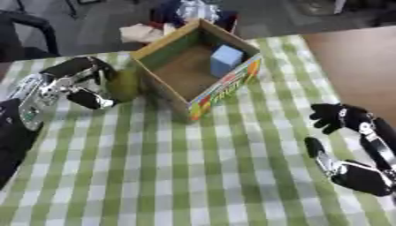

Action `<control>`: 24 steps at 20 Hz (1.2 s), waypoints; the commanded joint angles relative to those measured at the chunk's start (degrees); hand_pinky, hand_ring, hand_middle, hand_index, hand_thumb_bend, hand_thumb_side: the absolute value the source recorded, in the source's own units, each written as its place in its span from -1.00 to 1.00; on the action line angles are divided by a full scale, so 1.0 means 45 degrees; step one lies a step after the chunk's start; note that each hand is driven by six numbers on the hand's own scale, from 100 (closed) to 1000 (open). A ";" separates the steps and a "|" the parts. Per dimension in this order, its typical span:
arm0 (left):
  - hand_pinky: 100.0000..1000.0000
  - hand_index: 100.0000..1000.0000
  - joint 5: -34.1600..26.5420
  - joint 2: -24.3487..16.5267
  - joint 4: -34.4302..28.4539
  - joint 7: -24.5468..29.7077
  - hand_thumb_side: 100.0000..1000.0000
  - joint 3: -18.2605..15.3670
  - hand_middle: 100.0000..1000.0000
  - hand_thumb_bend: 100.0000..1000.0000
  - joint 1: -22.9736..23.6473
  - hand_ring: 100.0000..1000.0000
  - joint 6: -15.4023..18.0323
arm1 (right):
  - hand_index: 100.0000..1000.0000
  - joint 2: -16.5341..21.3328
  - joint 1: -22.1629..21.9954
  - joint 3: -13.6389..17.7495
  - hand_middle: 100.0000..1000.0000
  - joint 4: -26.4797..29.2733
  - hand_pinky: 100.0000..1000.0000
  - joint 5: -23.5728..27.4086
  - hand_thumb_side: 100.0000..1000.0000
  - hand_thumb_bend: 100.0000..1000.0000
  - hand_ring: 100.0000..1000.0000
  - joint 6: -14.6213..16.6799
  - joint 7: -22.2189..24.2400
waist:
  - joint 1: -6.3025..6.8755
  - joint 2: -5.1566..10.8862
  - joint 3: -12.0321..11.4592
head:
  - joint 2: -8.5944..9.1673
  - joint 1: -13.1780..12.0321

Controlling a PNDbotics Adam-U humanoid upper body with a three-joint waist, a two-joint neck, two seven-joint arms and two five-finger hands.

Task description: Pick up objects on the table and place them in the box.

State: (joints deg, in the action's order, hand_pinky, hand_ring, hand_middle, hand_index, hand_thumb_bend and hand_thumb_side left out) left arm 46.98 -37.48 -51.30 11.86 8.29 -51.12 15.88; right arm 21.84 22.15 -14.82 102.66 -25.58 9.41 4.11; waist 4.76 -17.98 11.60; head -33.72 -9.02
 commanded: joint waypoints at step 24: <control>0.32 0.57 0.1560 0.0299 0.0708 -0.1041 -0.35 -0.0104 0.23 -0.03 -0.0435 0.10 0.0144 | 0.68 0.0049 0.0111 0.0106 0.29 0.0065 0.09 0.0087 -0.01 -0.82 0.25 0.0083 0.0040 | -0.0091 0.0193 0.0064 | 0.0067 -0.0064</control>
State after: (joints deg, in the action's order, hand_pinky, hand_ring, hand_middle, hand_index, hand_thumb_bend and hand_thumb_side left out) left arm 53.95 -35.09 -47.42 7.21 8.34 -51.82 16.64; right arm 21.78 22.14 -14.82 102.40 -25.54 9.57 4.27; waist 4.49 -18.07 11.91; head -33.72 -9.13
